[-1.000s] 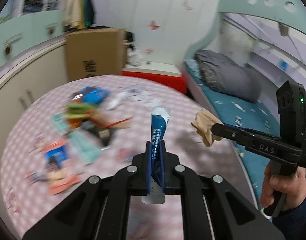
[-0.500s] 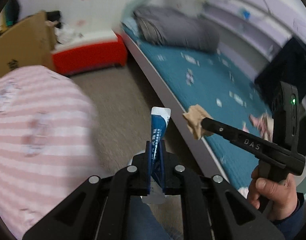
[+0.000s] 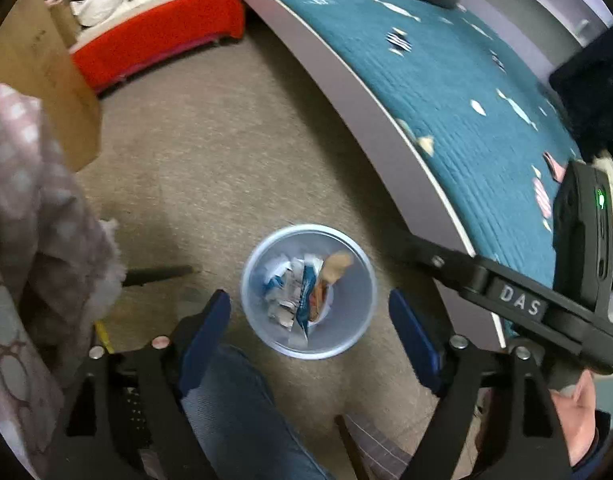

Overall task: Collect trash
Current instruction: 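Carry both items to the wastebasket and open both tools to drop them, then move both tools back over the table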

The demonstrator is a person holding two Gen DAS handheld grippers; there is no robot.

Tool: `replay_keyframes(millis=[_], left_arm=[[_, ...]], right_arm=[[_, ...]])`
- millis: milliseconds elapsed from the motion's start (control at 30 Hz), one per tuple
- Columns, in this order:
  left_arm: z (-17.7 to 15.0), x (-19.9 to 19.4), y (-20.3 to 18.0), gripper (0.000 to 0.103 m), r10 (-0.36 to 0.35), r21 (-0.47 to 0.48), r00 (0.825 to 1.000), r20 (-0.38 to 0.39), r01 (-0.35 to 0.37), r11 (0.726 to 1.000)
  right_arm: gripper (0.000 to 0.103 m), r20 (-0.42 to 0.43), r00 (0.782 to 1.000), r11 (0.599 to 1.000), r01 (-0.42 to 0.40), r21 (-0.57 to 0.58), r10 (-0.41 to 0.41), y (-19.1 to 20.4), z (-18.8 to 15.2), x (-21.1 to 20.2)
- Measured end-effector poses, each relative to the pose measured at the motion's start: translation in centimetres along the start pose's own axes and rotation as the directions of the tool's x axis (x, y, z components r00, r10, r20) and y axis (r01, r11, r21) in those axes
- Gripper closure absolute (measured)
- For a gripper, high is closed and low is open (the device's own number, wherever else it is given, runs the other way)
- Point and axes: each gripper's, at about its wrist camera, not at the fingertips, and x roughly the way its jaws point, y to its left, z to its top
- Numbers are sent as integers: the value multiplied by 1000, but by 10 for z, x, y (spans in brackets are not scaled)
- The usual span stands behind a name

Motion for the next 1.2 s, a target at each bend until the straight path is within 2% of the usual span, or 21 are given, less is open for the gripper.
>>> replay_keyframes(millis=[33, 100, 133, 267, 367, 467, 633, 767, 900, 1033, 1200], left_arm=[[0, 0, 2, 21, -3, -11, 1000, -6, 3, 1000], [1, -6, 6, 20, 18, -32, 1000, -1, -18, 999], [1, -8, 3, 20, 17, -33, 1000, 10, -17, 999], [-3, -41, -4, 20, 11, -9, 996, 91, -11, 1000], [-8, -76, -9, 20, 7, 14, 984, 179, -9, 1000], [-13, -117, -10, 20, 6, 28, 963, 270, -14, 999], [-30, -186, 7, 18, 26, 9, 911, 412, -32, 999], [-47, -229, 32, 18, 68, -34, 870, 488, -59, 998], [-69, -262, 66, 17, 146, -96, 829, 540, -112, 989], [-94, -282, 107, 17, 207, -176, 813, 544, -131, 976], [-130, -308, 161, 17, 317, -303, 770, 553, -168, 938]], right_arm=[[23, 8, 1000, 1000, 17, 8, -17, -2, -1, -2], [9, 35, 999, 1000, 27, 13, -27, -1, -2, -8], [7, 49, 998, 999, 34, 17, -35, 0, -2, -13], [6, 98, 992, 997, 78, 6, -79, 9, -1, -31], [6, 168, 981, 994, 103, -23, -98, 28, 0, -53], [6, 240, 967, 991, 105, -79, -83, 60, -1, -82], [6, 331, 944, 974, 86, -211, -12, 128, -7, -124], [6, 357, 933, 944, 75, -322, 48, 185, -20, -142], [6, 337, 937, 898, 65, -436, 95, 239, -39, -144], [6, 285, 949, 841, 41, -540, 136, 290, -62, -132], [6, 203, 965, 765, 3, -644, 167, 343, -93, -107]])
